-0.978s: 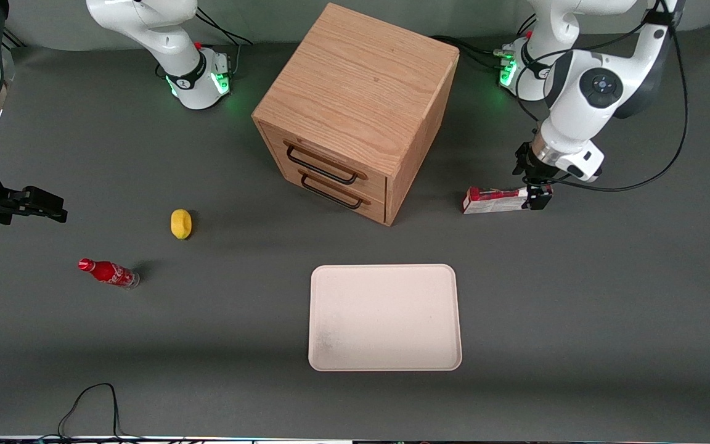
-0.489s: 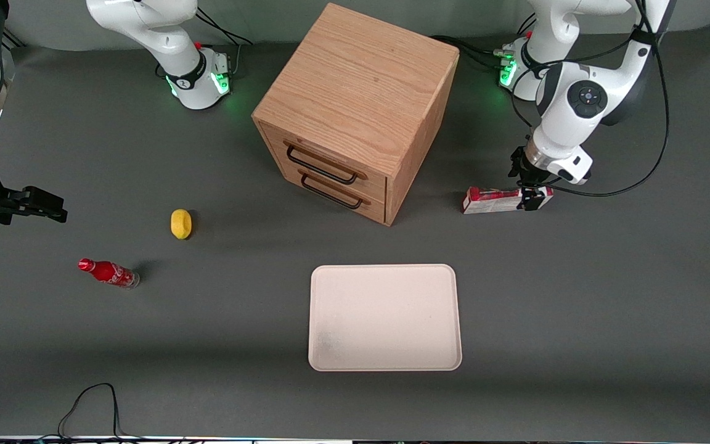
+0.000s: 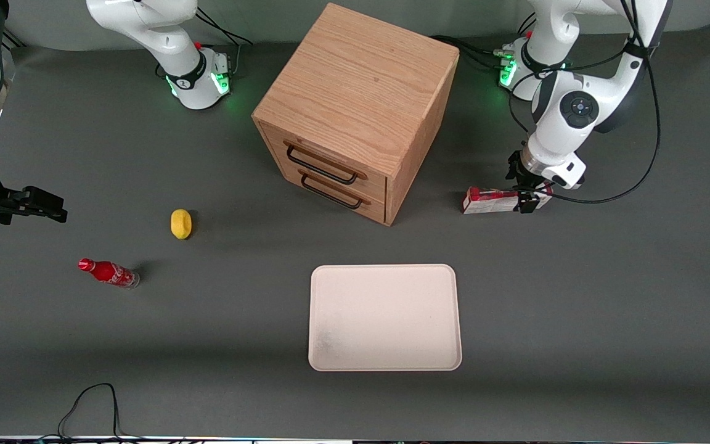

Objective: Place red cookie box on tray
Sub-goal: 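Close the left gripper on the cookie box's end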

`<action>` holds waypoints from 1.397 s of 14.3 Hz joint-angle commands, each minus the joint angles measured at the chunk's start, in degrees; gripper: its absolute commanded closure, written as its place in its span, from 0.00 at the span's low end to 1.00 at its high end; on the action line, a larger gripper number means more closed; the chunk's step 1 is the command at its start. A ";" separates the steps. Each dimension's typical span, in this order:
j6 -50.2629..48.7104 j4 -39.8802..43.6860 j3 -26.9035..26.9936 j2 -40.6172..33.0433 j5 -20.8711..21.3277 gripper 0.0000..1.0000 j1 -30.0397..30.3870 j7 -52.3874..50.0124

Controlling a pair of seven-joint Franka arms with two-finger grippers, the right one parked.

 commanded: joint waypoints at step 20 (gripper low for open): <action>-31.47 16.03 0.43 -10.09 4.12 1.00 0.33 -0.87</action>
